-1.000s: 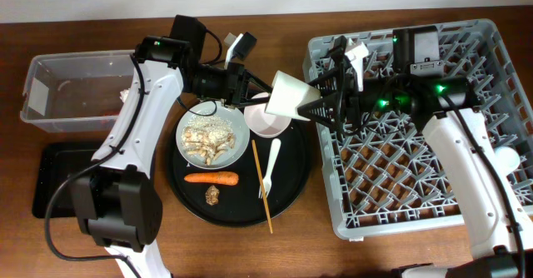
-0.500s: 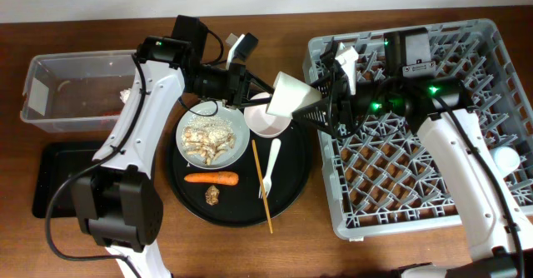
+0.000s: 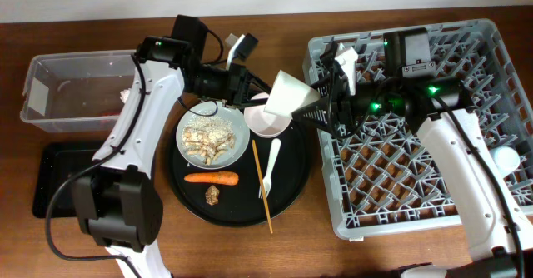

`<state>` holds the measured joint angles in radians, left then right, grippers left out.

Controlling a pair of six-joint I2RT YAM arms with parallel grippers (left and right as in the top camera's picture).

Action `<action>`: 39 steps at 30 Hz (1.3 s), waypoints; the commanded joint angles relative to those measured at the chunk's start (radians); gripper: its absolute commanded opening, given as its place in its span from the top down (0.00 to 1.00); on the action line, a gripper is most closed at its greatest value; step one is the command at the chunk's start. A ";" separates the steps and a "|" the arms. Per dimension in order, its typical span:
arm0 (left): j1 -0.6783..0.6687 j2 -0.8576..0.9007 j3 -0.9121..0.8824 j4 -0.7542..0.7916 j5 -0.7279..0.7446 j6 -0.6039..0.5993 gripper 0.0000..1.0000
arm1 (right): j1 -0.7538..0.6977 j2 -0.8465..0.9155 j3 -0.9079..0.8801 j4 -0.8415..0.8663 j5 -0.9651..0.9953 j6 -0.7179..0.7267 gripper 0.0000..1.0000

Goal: Sort waste into correct bins and load items into the dishwasher rack
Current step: 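Place the white cup upside down in the rack's right side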

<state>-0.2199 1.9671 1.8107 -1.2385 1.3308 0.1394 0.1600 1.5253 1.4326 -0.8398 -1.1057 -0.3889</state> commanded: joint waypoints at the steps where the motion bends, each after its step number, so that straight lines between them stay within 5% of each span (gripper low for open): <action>1: 0.003 -0.018 0.015 -0.009 -0.320 -0.044 0.86 | 0.016 0.003 0.015 -0.006 0.027 0.005 0.48; 5: 0.051 -0.018 0.015 -0.011 -0.597 -0.130 0.86 | 0.016 0.003 0.015 -0.025 0.222 0.110 0.50; 10: 0.154 -0.018 0.015 -0.056 -0.751 -0.132 0.86 | -0.031 0.001 0.032 -0.107 0.410 0.167 0.51; 20: 0.326 -0.018 0.015 -0.159 -1.150 -0.154 0.86 | -0.380 0.002 0.207 -0.344 0.768 0.319 0.55; 26: 0.341 -0.018 0.015 -0.163 -1.167 -0.181 0.86 | -0.566 0.026 0.211 -0.352 1.036 0.385 0.55; 39: 0.333 -0.018 0.015 -0.166 -1.167 -0.181 0.86 | -0.724 0.227 0.211 -0.314 1.067 0.450 0.55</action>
<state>0.1173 1.9614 1.8133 -1.4010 0.1745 -0.0280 -0.5636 1.7142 1.6211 -1.1671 -0.0559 0.0360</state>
